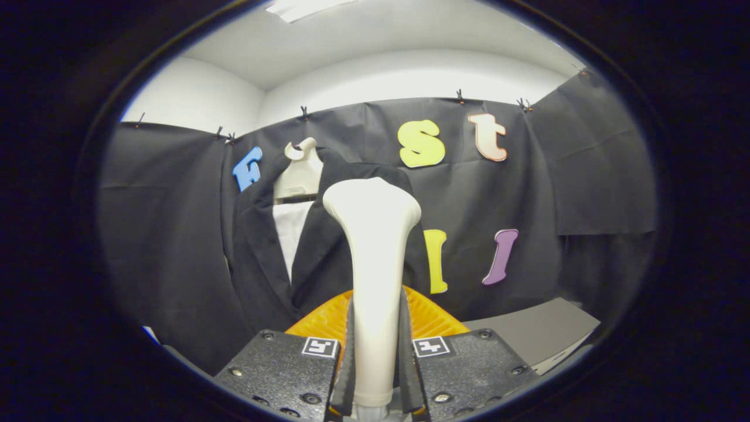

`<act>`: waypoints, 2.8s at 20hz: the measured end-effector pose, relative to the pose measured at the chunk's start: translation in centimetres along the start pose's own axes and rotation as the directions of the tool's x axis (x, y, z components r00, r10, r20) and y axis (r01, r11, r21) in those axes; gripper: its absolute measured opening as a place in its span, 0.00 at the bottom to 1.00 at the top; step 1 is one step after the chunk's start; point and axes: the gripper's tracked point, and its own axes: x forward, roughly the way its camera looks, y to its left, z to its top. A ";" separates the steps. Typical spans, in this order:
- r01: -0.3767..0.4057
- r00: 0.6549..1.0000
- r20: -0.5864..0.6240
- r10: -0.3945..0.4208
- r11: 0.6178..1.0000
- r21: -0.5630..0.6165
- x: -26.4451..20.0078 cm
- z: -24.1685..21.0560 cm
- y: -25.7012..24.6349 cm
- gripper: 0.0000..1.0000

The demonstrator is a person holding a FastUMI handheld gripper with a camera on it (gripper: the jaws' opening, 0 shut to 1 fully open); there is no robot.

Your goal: Iron the clothes twice with a garment steamer, once on the left side and once on the right side.

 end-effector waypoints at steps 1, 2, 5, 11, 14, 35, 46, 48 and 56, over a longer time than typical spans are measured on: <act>0.008 1.000 -0.005 -0.008 1.000 -0.012 0.7 0.0 0.6 0.33; 0.019 1.000 -0.012 -0.019 1.000 -0.020 1.2 -0.1 1.0 0.34; 0.037 0.999 -0.023 -0.038 0.998 -0.057 2.1 -0.8 2.0 0.33; 0.040 0.997 -0.065 -0.046 0.995 -0.091 1.9 -3.4 2.8 0.33; 0.046 0.996 -0.075 -0.054 0.993 -0.111 1.2 -4.7 2.7 0.34; 0.032 0.961 -0.266 -0.073 0.988 -0.154 -2.3 -17.8 2.6 0.33; 0.022 0.915 -0.395 -0.082 0.988 -0.153 -3.2 -25.6 1.9 0.33; 0.019 0.906 -0.414 -0.082 0.988 -0.154 -3.4 -27.0 2.0 0.33; 0.007 0.855 -0.513 -0.073 0.991 -0.130 -3.8 -33.4 2.5 0.33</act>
